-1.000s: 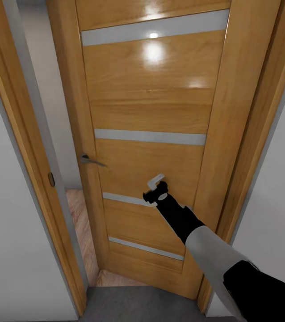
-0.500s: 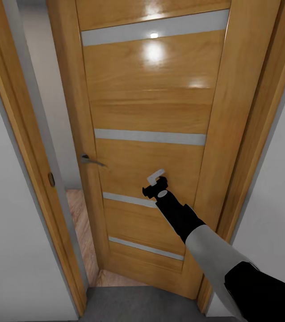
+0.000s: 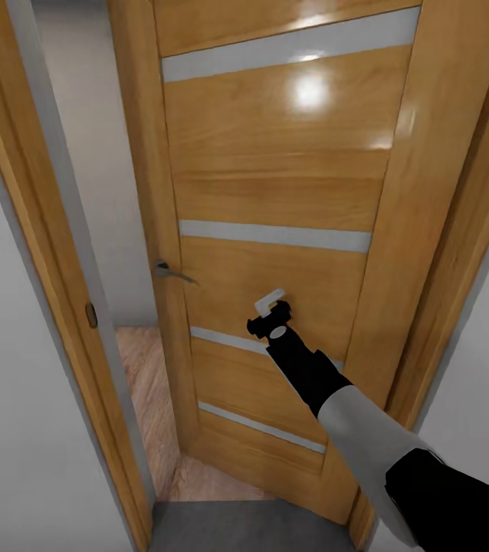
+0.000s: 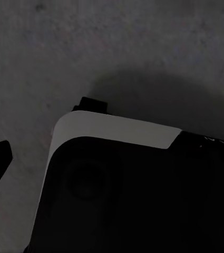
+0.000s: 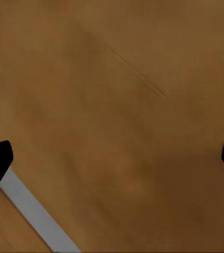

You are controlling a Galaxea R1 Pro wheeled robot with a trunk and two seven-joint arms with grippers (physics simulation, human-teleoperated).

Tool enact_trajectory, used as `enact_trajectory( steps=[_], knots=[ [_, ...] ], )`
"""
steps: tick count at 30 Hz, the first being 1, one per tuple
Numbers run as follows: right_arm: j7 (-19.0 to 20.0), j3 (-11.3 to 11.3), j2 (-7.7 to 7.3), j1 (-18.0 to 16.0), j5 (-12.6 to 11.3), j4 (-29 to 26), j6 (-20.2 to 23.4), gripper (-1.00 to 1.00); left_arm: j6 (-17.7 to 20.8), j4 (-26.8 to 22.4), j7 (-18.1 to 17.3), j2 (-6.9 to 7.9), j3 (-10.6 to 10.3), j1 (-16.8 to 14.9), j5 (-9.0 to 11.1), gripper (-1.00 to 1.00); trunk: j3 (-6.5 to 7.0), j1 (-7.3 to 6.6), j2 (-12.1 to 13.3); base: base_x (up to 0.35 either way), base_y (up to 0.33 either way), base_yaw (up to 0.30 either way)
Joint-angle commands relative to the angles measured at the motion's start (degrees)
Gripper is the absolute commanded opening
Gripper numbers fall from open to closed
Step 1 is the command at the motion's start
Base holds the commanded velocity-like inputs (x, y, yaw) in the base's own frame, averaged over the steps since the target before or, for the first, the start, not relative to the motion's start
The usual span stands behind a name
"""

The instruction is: Move the two storage containers from the living room to the garage. In the garage, place one container on the floor and stack the other container on top of it (either order is fine).

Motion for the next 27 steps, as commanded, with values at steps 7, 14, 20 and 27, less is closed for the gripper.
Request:
enact_trajectory(
  steps=[7, 14, 20, 27],
  knots=[
    [-2.33, 0.31, 0.0, -0.09, 1.34, 0.02, 0.59, 1.0, -0.1, -0.01, 0.01, -0.04, 0.23, -0.01, 0.19, 1.0, -0.05, 0.03, -0.03, 0.213, 0.181, 0.0],
    [-2.75, 0.07, 0.0, -0.09, 1.11, 1.22, 0.54, 1.0, -0.1, -0.01, 0.01, -0.04, 0.23, -0.01, 0.19, 1.0, -0.05, 0.03, -0.03, 0.134, 0.085, 0.0],
    [-3.54, -0.22, 0.0, -0.16, 1.18, 6.48, -0.26, 1.0, -0.1, -0.01, 0.0, -0.04, 0.23, -0.01, 0.19, 1.0, -0.05, 0.03, -0.03, 0.03, 0.008, 0.0],
    [-6.47, -0.39, 0.0, -2.47, 1.12, 8.25, -0.25, 1.0, -0.07, -0.01, 0.0, -0.04, 0.17, -0.01, 0.16, 1.0, -0.05, 0.03, -0.03, 0.001, 0.0, 0.0]
  ],
)
